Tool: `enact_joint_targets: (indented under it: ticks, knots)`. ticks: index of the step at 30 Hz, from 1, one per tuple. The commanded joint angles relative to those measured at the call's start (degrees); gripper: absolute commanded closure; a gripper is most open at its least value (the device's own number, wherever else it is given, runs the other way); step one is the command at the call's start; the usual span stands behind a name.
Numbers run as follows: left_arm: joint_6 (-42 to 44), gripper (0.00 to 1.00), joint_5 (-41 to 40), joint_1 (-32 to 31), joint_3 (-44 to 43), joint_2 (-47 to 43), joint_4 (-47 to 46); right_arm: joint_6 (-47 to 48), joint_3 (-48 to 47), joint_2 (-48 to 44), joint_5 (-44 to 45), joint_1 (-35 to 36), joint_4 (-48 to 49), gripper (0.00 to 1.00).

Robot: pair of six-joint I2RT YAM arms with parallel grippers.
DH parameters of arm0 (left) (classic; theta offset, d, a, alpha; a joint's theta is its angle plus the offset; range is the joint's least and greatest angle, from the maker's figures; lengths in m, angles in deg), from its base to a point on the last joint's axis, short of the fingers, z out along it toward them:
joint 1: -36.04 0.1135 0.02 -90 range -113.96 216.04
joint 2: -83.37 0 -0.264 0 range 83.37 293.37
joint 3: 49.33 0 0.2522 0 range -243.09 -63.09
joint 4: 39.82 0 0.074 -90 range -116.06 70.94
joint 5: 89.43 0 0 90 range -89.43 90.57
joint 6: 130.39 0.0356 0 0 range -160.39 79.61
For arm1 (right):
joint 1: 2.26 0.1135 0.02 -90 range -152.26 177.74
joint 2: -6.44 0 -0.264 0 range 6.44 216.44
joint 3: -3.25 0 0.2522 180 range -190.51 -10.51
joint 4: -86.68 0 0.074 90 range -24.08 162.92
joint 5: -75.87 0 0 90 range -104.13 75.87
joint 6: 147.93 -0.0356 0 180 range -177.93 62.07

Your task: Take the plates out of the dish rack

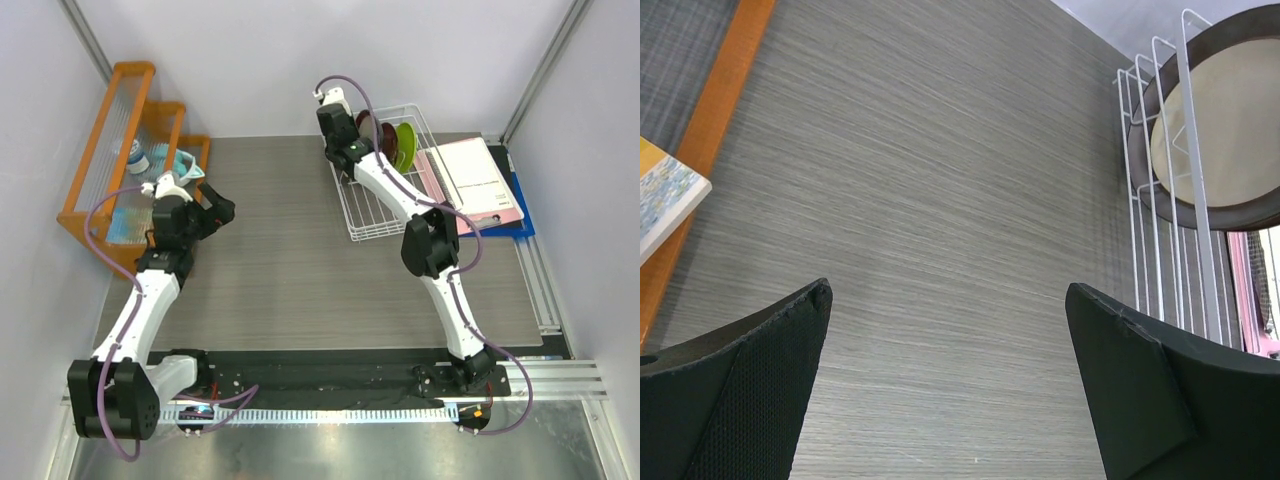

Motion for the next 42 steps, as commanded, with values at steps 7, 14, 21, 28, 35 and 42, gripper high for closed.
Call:
enact_joint_targets:
  ticks: [7,14,21,28,35,42]
  knots:
    - [2.2,0.0,-0.66,-1.93,-1.47,0.64,-1.51,11.95,0.77,-3.63,17.56,4.52,15.79,0.99]
    - [2.29,0.0,1.44,-2.46,-1.91,1.17,-1.77,12.67,6.3,-10.3,18.98,5.41,19.48,0.99]
    - [2.11,0.01,3.73,-2.46,-1.29,1.17,-3.26,11.35,11.32,-17.77,17.84,6.02,19.67,0.99]
    - [1.5,0.0,5.75,-2.55,-0.68,1.34,-3.79,10.04,13.86,-24.7,17.13,7.34,17.57,0.99]
    - [-0.52,0.01,11.54,-2.64,-0.07,2.05,-8.88,-0.06,16.04,-34.71,9.94,9.36,3.95,0.99]
    - [-4.56,0.01,19.46,-2.73,1.6,1.09,-16.0,-15.96,28.44,-48.62,-6.23,9.8,-2.65,0.99]
